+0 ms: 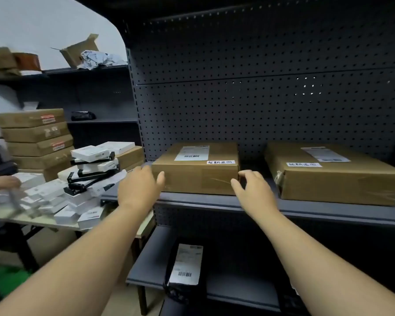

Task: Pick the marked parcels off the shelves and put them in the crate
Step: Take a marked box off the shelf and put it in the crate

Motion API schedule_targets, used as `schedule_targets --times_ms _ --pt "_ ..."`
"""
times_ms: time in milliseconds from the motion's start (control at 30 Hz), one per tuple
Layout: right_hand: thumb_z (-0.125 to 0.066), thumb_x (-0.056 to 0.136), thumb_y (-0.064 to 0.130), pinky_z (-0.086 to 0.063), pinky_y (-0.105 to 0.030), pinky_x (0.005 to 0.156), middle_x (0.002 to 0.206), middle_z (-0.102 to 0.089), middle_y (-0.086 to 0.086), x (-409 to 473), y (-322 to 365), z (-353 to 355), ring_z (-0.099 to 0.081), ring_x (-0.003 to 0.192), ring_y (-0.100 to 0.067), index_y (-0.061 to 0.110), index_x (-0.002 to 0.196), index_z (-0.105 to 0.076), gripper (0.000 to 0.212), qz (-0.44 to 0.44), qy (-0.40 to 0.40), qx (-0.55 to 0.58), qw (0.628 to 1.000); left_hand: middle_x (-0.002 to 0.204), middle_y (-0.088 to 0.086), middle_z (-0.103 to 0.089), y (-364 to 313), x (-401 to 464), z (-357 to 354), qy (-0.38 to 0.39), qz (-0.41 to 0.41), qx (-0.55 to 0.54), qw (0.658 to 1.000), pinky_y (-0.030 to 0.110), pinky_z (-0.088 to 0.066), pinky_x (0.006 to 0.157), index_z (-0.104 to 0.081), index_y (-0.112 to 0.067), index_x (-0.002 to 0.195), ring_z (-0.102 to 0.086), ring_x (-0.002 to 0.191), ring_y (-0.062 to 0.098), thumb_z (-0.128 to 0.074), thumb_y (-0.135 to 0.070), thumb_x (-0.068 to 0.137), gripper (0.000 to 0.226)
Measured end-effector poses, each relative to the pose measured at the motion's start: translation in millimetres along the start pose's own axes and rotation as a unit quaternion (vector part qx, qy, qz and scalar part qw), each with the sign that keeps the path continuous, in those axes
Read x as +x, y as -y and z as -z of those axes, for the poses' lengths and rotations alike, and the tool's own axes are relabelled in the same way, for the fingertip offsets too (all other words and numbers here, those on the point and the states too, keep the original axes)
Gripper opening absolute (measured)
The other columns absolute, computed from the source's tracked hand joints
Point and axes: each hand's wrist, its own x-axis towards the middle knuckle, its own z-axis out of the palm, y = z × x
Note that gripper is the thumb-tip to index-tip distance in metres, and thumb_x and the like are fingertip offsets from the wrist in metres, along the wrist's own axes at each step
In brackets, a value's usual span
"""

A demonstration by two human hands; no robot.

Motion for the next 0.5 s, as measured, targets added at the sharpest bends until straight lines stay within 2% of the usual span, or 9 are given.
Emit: schedule_targets --times_ms 133,233,300,367,433,500 --pt "-0.039 0.097 0.043 -0.038 -0.036 0.096 0.144 -0.04 -0.008 22 9 -8 -0.043 0.127 -0.026 0.015 0.141 -0.037 0.053 -0.099 0.01 0.084 0.991 0.117 0.015 -0.058 4 37 -8 0.04 0.052 -0.095 0.993 0.035 -0.044 0.072 -0.052 -0.007 0.123 -0.056 0.102 0.033 -0.038 -0.046 0.095 0.05" --pt "-0.036 0.098 0.044 -0.038 -0.037 0.097 0.143 -0.044 -0.01 43 8 -14 -0.044 0.126 -0.028 0.013 0.143 -0.036 0.055 -0.182 0.019 0.164 0.969 0.114 0.016 -0.06 3 61 -19 0.078 0.087 -0.169 0.979 0.033 -0.04 0.071 -0.053 -0.006 0.121 -0.054 0.097 0.032 -0.038 -0.047 0.095 0.051" --pt "-0.034 0.097 0.046 -0.041 -0.038 0.096 0.132 -0.053 -0.012 53 7 -16 -0.05 0.117 -0.029 0.011 0.138 -0.044 0.054 -0.221 0.023 0.201 0.954 0.113 0.017 -0.061 3 75 -25 0.1 0.104 -0.195 0.97 0.034 -0.04 0.072 -0.056 -0.005 0.117 -0.052 0.094 0.031 -0.038 -0.048 0.095 0.052" --pt "-0.033 0.098 0.047 -0.044 -0.04 0.094 0.114 -0.059 -0.009 60 6 -18 -0.054 0.104 -0.027 0.009 0.128 -0.051 0.052 -0.251 0.034 0.236 0.938 0.116 0.02 -0.06 2 87 -30 0.128 0.12 -0.218 0.96 0.035 -0.042 0.077 -0.056 -0.001 0.117 -0.054 0.1 0.035 -0.037 -0.047 0.096 0.054" --pt "-0.034 0.097 0.047 -0.043 -0.039 0.092 0.091 -0.056 -0.003 66 5 -22 -0.051 0.09 -0.022 0.011 0.116 -0.054 0.045 -0.272 0.032 0.283 0.919 0.122 0.022 -0.057 1 95 -35 0.146 0.142 -0.253 0.946 0.036 -0.041 0.081 -0.054 0.001 0.121 -0.053 0.108 0.038 -0.038 -0.046 0.096 0.056" --pt "-0.038 0.096 0.048 -0.043 -0.037 0.089 0.09 -0.056 -0.002 70 5 -23 -0.05 0.09 -0.021 0.016 0.11 -0.055 0.039 -0.291 0.039 0.332 0.896 0.127 0.022 -0.053 1 102 -40 0.163 0.161 -0.292 0.928 0.036 -0.039 0.081 -0.05 0.001 0.127 -0.051 0.111 0.038 -0.039 -0.046 0.095 0.057"
